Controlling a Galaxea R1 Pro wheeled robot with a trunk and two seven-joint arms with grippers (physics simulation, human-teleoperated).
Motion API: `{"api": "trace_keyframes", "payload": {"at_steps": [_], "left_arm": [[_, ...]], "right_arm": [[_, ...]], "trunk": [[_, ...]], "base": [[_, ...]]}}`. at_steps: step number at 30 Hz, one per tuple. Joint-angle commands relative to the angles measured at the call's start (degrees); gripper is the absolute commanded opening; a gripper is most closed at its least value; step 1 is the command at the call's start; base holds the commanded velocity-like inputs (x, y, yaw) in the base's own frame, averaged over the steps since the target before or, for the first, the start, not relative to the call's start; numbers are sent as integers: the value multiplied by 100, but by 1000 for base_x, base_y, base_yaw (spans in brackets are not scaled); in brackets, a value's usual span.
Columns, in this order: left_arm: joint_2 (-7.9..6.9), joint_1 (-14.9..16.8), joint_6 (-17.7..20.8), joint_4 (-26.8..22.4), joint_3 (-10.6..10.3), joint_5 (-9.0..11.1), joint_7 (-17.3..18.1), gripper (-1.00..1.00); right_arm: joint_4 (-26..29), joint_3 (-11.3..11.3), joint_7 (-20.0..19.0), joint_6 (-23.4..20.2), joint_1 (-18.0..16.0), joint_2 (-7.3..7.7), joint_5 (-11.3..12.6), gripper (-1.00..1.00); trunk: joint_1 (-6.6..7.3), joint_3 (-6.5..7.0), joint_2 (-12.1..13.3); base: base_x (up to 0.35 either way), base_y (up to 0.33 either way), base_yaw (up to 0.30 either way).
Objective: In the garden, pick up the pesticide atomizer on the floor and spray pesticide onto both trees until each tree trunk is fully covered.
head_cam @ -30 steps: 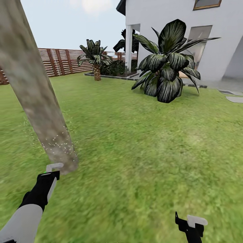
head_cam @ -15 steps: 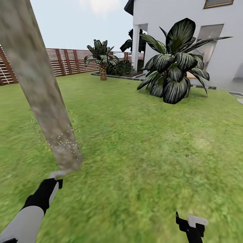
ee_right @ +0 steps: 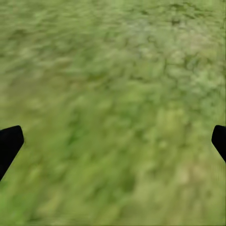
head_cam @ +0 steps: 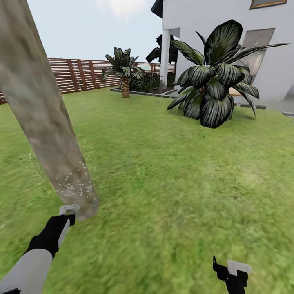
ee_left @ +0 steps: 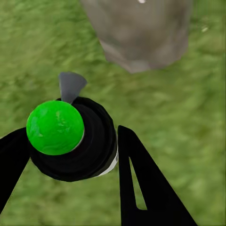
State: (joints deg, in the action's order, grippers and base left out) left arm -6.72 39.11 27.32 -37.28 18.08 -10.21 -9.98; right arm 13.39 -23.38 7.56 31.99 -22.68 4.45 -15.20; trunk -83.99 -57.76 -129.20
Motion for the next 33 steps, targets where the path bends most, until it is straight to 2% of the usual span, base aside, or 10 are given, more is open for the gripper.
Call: {"api": "trace_keyframes", "payload": {"at_steps": [1,5,9,15,22,24,27,29,31,33], "left_arm": [[2,0,-68,1,-3,0,-2,-100],[4,0,-132,1,-26,-6,-4,-100],[-176,0,-148,8,78,-27,11,-100],[-99,5,-437,-6,39,-7,27,-100],[325,94,-473,-24,-7,-28,90,-100],[400,106,-473,-33,-157,-37,79,-100],[439,171,-341,-735,-291,-23,84,-100],[432,245,271,-1526,-310,-11,106,-100],[368,289,652,-1997,-313,-11,274,-100],[309,426,855,-2133,-314,-27,523,-100]], "right_arm": [[4,0,0,0,0,-1,0,100],[3,0,0,1,0,-2,0,100],[-1,0,0,2,0,-5,0,100],[-3,0,0,0,0,-6,0,100],[-3,0,0,0,0,-6,0,100],[-3,0,0,0,0,-6,0,100],[1,0,0,0,0,-5,0,100],[5,0,0,0,0,2,0,100],[6,0,0,0,0,3,0,100],[4,0,0,0,0,3,0,100]], "trunk": [[0,0,0],[0,0,0],[0,0,0],[0,0,0],[0,0,0],[0,0,0],[0,0,0],[0,0,0],[0,0,0],[0,0,0]], "base": [[124,35,179],[30,9,254],[1,0,277],[-22,0,278],[-241,0,70],[-29,0,2],[-5,0,0],[0,0,0],[0,0,0],[0,0,0]]}}
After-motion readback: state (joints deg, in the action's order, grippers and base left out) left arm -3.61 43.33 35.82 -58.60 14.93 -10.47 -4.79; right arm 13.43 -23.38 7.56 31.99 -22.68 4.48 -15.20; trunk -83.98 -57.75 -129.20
